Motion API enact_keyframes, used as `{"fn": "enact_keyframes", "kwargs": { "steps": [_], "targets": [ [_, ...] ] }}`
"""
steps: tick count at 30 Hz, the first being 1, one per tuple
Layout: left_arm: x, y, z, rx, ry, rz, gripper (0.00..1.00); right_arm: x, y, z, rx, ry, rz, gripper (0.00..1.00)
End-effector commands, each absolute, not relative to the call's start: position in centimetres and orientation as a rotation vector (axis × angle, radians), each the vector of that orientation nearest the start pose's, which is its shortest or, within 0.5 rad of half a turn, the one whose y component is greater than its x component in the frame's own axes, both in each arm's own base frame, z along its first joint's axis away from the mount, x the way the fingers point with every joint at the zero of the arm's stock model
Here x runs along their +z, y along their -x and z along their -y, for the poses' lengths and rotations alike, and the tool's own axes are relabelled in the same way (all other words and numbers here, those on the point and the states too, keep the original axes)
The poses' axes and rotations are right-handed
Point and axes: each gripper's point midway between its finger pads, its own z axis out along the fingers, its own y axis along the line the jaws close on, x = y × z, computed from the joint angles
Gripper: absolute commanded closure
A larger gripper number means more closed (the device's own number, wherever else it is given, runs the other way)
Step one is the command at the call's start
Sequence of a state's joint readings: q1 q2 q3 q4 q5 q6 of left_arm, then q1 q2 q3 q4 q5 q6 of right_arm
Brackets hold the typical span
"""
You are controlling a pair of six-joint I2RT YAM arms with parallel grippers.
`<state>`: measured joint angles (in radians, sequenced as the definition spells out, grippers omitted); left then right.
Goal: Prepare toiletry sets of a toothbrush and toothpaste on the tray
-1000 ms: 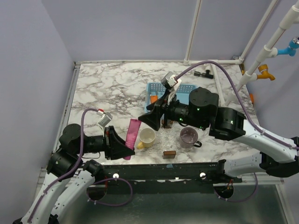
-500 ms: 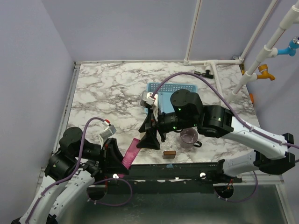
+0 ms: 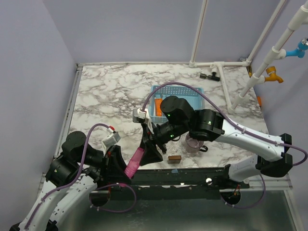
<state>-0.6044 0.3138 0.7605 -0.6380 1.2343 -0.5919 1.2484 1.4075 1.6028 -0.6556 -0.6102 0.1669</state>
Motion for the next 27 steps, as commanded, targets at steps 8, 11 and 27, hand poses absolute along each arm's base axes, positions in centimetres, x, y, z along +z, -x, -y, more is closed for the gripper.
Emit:
{"fn": "enact_keyframes", "kwargs": {
  "steps": [8, 11, 27],
  "targets": [
    [29.6, 5.3, 17.5, -1.885, -1.111, -1.736, 1.00, 34.5, -0.8, -40.0, 1.546, 1.567, -1.696, 0.49],
    [29.4, 5.3, 17.6, -1.886, -1.110, -1.742, 1.00, 35.1, -0.9, -40.0, 1.546, 1.551, -1.683, 0.49],
    [29.1, 5.4, 17.5, -1.883, -1.110, -1.749, 1.00, 34.9, -0.4, -39.4, 1.572, 1.561, -1.669, 1.00]
  ]
}}
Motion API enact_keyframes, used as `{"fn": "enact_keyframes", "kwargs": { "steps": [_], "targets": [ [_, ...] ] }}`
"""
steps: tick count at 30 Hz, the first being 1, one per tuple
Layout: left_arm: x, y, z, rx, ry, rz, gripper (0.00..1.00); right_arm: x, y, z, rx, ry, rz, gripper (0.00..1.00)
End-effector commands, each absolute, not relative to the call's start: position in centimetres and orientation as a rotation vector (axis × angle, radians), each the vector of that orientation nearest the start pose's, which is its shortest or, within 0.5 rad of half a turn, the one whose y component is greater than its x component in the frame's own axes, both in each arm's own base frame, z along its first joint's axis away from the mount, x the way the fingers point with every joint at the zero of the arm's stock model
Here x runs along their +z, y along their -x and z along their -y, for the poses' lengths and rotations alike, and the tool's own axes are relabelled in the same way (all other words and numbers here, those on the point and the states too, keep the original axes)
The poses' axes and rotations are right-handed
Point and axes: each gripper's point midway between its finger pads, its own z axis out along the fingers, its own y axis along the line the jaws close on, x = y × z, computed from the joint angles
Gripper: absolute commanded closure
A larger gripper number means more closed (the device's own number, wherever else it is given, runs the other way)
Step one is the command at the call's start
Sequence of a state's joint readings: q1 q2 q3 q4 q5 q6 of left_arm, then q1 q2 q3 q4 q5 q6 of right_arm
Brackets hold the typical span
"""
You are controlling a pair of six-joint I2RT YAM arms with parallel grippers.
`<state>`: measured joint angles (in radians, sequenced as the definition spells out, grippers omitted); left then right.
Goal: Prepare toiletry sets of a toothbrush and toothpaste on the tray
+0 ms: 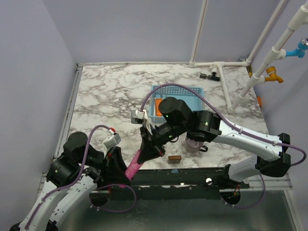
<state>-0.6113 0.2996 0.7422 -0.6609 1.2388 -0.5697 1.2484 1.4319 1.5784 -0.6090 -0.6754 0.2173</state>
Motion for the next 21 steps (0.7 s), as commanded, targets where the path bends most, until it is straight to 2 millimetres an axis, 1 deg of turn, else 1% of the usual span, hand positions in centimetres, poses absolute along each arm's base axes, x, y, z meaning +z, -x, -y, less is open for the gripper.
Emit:
{"fn": "enact_keyframes", "kwargs": {
  "steps": [1, 2, 3, 4, 6, 7, 9, 16, 18, 19, 21],
  "targets": [
    [29.1, 5.3, 17.5, -1.884, -1.110, -1.750, 1.00, 34.9, -0.5, -39.4, 1.566, 1.554, -1.672, 1.00],
    [29.1, 5.3, 17.5, -1.884, -1.109, -1.752, 1.00, 34.9, -0.5, -39.4, 1.561, 1.550, -1.676, 0.96],
    [29.1, 5.3, 17.6, -1.884, -1.109, -1.753, 1.00, 34.9, -0.6, -39.4, 1.557, 1.543, -1.679, 0.82],
    [29.1, 5.3, 17.6, -1.883, -1.108, -1.753, 1.00, 35.1, -0.6, -39.3, 1.554, 1.543, -1.672, 0.69],
    [29.2, 5.3, 17.6, -1.885, -1.114, -1.749, 1.00, 35.3, -0.8, -39.3, 1.538, 1.536, -1.673, 0.62],
    [29.3, 5.3, 17.6, -1.884, -1.114, -1.749, 1.00, 35.4, -0.9, -39.2, 1.528, 1.531, -1.673, 0.61],
    [29.3, 5.2, 17.6, -1.884, -1.114, -1.752, 1.00, 35.8, -1.1, -39.1, 1.511, 1.522, -1.669, 0.60],
    [29.2, 5.3, 17.6, -1.886, -1.116, -1.755, 1.00, 36.4, -1.5, -39.0, 1.485, 1.505, -1.656, 0.61],
    [29.1, 5.3, 17.6, -1.884, -1.115, -1.756, 1.00, 36.3, -1.5, -39.1, 1.487, 1.508, -1.656, 0.66],
    [29.1, 5.2, 17.6, -1.883, -1.113, -1.758, 1.00, 36.3, -1.5, -39.1, 1.488, 1.511, -1.656, 0.71],
    [29.2, 5.2, 17.6, -1.879, -1.112, -1.754, 1.00, 36.1, -1.4, -39.1, 1.492, 1.516, -1.660, 0.77]
  ]
}}
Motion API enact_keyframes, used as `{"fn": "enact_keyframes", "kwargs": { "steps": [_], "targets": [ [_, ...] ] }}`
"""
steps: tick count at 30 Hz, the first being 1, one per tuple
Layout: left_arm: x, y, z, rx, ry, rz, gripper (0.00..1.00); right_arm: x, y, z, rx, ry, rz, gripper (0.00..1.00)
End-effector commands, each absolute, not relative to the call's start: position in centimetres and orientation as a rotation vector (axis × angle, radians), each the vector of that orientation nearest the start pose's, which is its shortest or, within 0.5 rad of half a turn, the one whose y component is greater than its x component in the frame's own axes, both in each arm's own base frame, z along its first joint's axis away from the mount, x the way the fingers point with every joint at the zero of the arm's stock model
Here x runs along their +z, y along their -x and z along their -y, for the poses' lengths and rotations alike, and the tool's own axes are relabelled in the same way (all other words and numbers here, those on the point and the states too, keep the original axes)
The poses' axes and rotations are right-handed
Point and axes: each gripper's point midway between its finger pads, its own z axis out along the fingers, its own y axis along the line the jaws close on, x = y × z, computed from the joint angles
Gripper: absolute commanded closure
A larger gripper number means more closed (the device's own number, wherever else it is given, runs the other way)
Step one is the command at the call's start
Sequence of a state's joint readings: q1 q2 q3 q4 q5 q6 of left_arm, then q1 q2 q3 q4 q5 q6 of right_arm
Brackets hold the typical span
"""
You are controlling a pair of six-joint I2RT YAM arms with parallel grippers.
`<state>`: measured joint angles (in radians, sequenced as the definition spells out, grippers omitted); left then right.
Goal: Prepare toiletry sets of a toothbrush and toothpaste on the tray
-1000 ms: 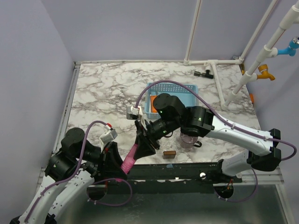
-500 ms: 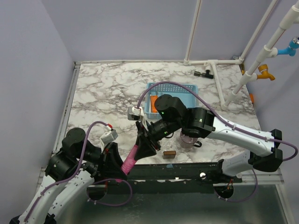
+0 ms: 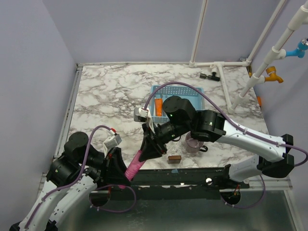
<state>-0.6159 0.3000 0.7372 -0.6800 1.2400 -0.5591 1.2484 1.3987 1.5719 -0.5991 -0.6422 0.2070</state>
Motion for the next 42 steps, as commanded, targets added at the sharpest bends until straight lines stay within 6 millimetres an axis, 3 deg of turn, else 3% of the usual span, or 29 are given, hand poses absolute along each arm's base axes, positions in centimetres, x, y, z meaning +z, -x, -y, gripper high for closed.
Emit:
{"fn": "enact_keyframes", "kwargs": {
  "steps": [1, 4, 7, 12, 17, 19, 27, 39, 41, 42],
  "targets": [
    [29.2, 5.1, 17.6, -1.876, -1.108, -1.758, 1.00, 36.0, -1.4, -39.1, 1.493, 1.518, -1.663, 0.78],
    [29.3, 5.0, 17.7, -1.867, -1.103, -1.760, 1.00, 35.7, -1.3, -39.1, 1.492, 1.528, -1.673, 0.81],
    [29.2, 4.6, 17.9, -1.849, -1.093, -1.768, 1.00, 35.6, -1.4, -39.2, 1.498, 1.518, -1.671, 0.99],
    [28.7, 3.7, 18.3, -1.821, -1.055, -1.791, 0.99, 36.0, -0.9, -39.4, 1.569, 1.478, -1.634, 1.00],
    [28.3, 2.5, 18.9, -1.784, -1.007, -1.817, 0.76, 36.2, -0.7, -39.3, 1.615, 1.428, -1.610, 1.00],
    [28.2, 1.9, 19.1, -1.753, -0.982, -1.833, 0.62, 36.3, -0.7, -39.1, 1.611, 1.411, -1.611, 0.99],
    [28.2, -1.3, 19.7, -1.593, -0.851, -1.861, 0.29, 36.4, -1.1, -38.0, 1.549, 1.403, -1.656, 0.99],
    [31.5, -8.2, 18.3, -1.219, -0.517, -1.830, 0.14, 34.8, -5.2, -34.8, 1.186, 1.228, -1.902, 1.00],
    [31.8, -8.9, 17.8, -1.170, -0.483, -1.815, 0.02, 34.5, -6.3, -34.0, 1.105, 1.169, -1.958, 1.00],
    [31.8, -9.3, 17.6, -1.149, -0.471, -1.808, 0.01, 34.2, -7.0, -33.5, 1.050, 1.128, -1.988, 1.00]
  ]
}}
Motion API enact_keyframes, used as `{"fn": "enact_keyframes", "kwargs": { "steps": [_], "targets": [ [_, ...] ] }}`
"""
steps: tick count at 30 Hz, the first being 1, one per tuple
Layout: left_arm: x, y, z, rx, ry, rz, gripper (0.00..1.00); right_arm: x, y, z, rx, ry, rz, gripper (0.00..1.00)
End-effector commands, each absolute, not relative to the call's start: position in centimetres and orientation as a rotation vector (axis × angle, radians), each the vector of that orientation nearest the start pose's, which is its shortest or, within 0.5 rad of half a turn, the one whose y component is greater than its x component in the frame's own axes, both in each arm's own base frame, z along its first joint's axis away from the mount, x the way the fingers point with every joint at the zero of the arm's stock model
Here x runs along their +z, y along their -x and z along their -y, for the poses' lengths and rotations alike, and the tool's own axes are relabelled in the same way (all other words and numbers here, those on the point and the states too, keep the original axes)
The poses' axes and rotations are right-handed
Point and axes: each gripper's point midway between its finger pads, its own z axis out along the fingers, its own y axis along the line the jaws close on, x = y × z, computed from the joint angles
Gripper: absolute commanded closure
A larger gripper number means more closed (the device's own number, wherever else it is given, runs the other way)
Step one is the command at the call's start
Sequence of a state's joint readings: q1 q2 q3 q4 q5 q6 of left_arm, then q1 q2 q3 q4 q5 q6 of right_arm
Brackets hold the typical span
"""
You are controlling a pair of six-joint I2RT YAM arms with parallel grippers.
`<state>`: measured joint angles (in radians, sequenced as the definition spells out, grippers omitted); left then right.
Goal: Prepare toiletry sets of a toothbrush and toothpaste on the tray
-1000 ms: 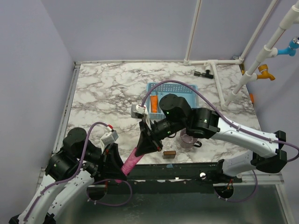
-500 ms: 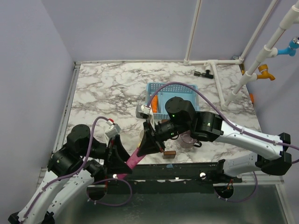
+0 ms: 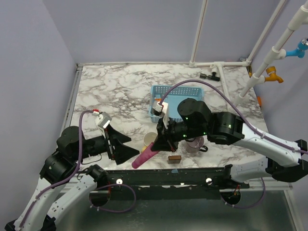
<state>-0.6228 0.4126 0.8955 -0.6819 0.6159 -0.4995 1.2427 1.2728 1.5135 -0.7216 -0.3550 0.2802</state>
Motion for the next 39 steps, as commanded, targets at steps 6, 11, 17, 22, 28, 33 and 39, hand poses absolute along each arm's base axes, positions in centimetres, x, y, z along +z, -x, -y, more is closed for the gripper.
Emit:
{"fn": "enact_keyframes", "kwargs": {
  "steps": [6, 11, 17, 22, 28, 33, 39],
  "targets": [
    [30.4, -10.8, 17.2, -1.070, -0.425, -1.819, 0.01, 32.8, -10.8, -31.0, 0.774, 0.913, -2.112, 0.99],
    [29.4, -11.9, 16.5, -0.992, -0.398, -1.826, 0.01, 31.6, -13.5, -29.1, 0.530, 0.770, -2.191, 0.99],
    [28.2, -13.1, 15.5, -0.884, -0.373, -1.825, 0.01, 30.8, -16.1, -27.9, 0.350, 0.643, -2.240, 0.99],
    [26.9, -13.8, 15.4, -0.865, -0.346, -1.821, 0.01, 29.1, -17.9, -27.2, 0.234, 0.586, -2.293, 1.00],
    [25.6, -14.0, 15.4, -0.855, -0.343, -1.817, 0.01, 27.4, -20.1, -26.8, 0.147, 0.529, -2.337, 0.99],
    [25.9, -13.8, 15.3, -0.861, -0.352, -1.786, 0.01, 25.4, -21.4, -26.6, 0.076, 0.514, -2.377, 0.99],
    [25.9, -13.6, 15.0, -0.856, -0.352, -1.768, 0.01, 23.5, -22.5, -26.4, 0.040, 0.508, -2.408, 1.00]
  ]
}}
